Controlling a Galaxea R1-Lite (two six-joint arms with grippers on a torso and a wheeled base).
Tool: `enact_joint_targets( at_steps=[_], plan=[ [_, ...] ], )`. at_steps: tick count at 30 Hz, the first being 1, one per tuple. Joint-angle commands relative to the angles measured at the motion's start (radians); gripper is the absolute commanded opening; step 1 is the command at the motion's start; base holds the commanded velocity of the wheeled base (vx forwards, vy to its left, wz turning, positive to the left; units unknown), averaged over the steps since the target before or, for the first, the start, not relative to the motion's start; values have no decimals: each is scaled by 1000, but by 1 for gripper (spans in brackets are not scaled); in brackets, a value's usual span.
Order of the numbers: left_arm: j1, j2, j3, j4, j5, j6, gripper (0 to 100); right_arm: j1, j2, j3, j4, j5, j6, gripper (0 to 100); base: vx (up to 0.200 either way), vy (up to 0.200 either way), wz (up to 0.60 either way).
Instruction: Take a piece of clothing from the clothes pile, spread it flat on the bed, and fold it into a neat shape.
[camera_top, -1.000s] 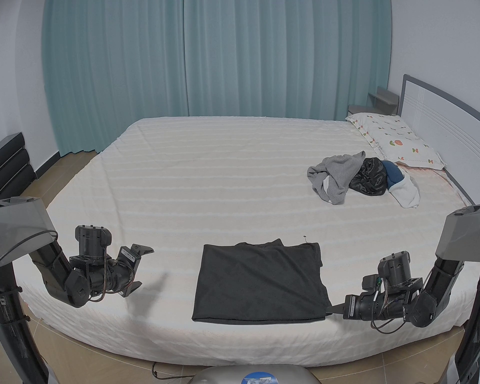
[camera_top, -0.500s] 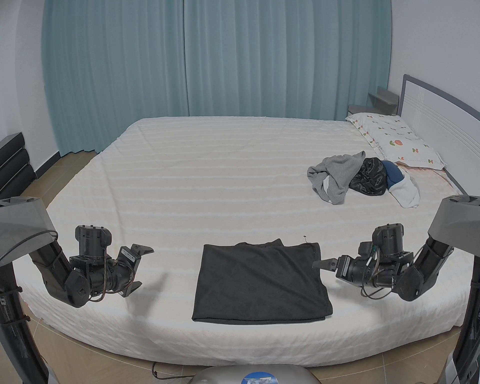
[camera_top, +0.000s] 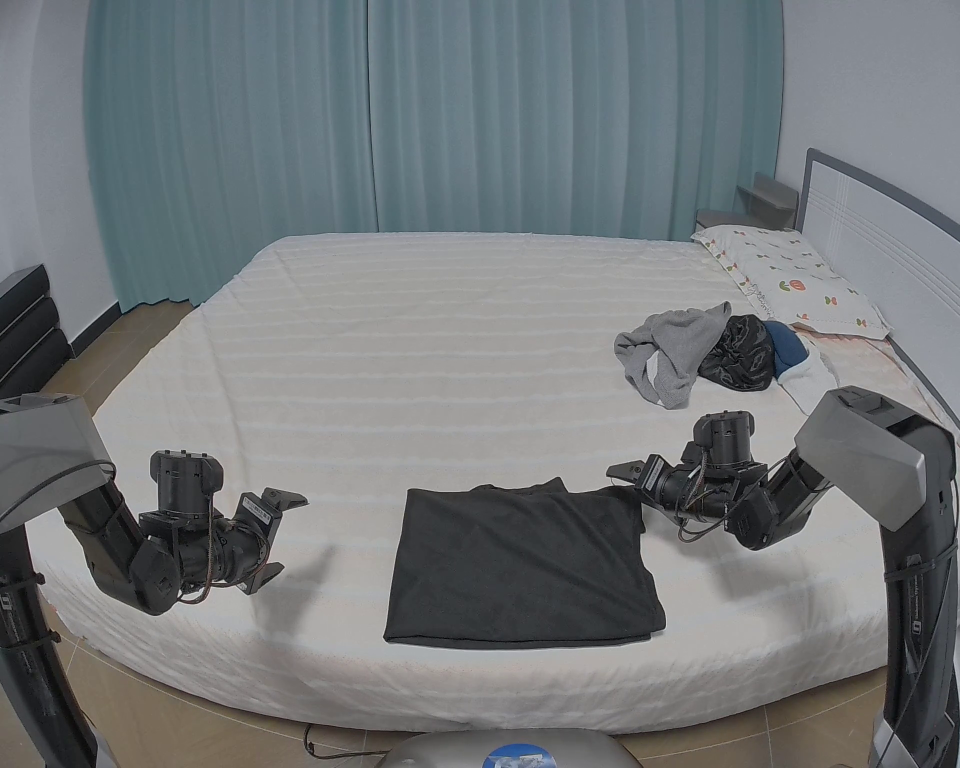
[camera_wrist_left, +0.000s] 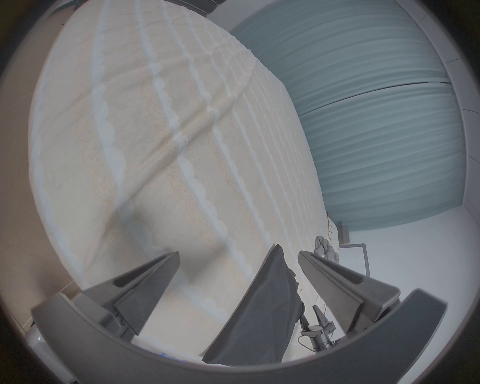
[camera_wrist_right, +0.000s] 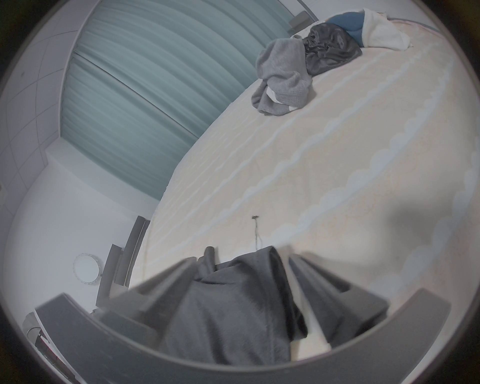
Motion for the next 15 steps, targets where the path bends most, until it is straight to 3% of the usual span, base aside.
enact_joint_targets(
  at_steps=[1,12,15],
  plan=[
    [0,1,0,0,0,0,100,-10,79,-47,-1,-1,5,0,0,0,0],
    [0,2,-12,-2,0,0,100,-47,77,-84,-5,-18,62,0,0,0,0],
    [-32,15,-55,7,3,0,100,-51,79,-85,-5,-21,63,0,0,0,0]
  ],
)
